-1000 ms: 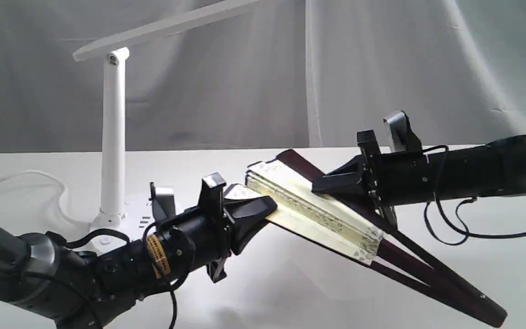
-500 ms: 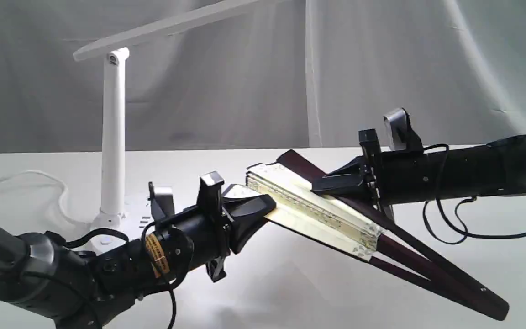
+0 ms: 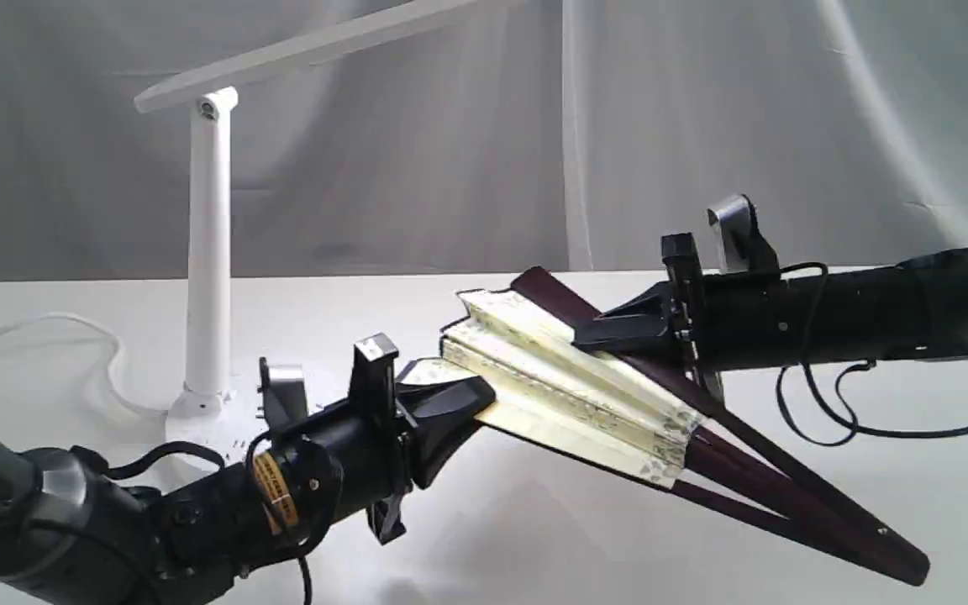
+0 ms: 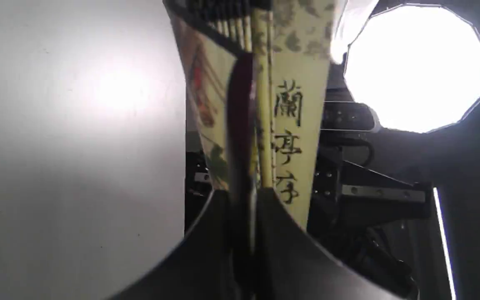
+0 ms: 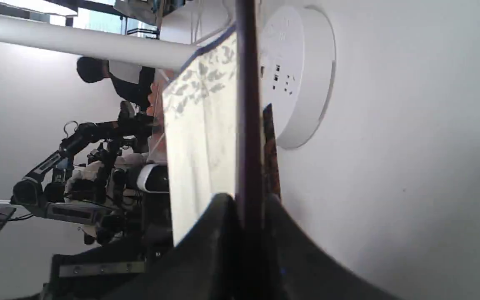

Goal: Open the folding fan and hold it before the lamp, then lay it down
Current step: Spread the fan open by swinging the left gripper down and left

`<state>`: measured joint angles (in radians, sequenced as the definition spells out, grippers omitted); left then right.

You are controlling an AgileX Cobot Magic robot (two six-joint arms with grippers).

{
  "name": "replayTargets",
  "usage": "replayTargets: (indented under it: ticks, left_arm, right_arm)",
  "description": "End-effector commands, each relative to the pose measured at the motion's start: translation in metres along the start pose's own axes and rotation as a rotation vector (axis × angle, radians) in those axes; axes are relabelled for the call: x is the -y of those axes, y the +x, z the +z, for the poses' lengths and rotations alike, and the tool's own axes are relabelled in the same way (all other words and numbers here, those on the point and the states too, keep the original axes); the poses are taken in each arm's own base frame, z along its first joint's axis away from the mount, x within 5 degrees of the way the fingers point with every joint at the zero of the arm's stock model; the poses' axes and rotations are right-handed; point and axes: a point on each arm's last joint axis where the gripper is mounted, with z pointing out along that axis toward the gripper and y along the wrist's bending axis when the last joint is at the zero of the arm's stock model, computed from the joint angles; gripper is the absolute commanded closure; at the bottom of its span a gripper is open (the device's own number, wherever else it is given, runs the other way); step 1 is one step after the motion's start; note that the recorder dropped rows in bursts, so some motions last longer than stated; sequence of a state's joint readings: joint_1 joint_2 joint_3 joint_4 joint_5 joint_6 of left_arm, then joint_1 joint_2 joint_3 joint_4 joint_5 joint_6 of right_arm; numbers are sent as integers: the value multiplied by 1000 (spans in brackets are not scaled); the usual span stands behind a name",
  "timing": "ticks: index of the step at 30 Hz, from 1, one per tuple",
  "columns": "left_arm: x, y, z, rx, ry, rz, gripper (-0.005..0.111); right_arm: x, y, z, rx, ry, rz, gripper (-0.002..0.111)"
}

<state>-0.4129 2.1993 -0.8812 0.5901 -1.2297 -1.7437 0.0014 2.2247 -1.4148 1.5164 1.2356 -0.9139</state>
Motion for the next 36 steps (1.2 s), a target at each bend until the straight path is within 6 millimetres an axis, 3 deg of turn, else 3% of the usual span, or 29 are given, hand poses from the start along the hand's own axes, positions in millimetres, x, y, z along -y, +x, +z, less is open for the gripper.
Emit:
replayTargets:
  ticks: [1,12,21,29,36]
  left_arm:
    - [-1,7,-4,-35,-22,31,107]
    - [38,13,-21,6,40,84,107]
    - [33,19,-54,155,-18,29,107]
    - [43,27,-72,173,-21,49,107]
    - [46,30,-99,304,-40,22,107]
  right_arm:
    - [2,-10,-15,96,-20,34,108]
    - [14,-22,-53,191,-3,58,108]
    - [25,-30,-89,288,3,84,108]
    - [32,-33,-116,353,15,99,108]
    - [38,-34,-135,396,25,110,108]
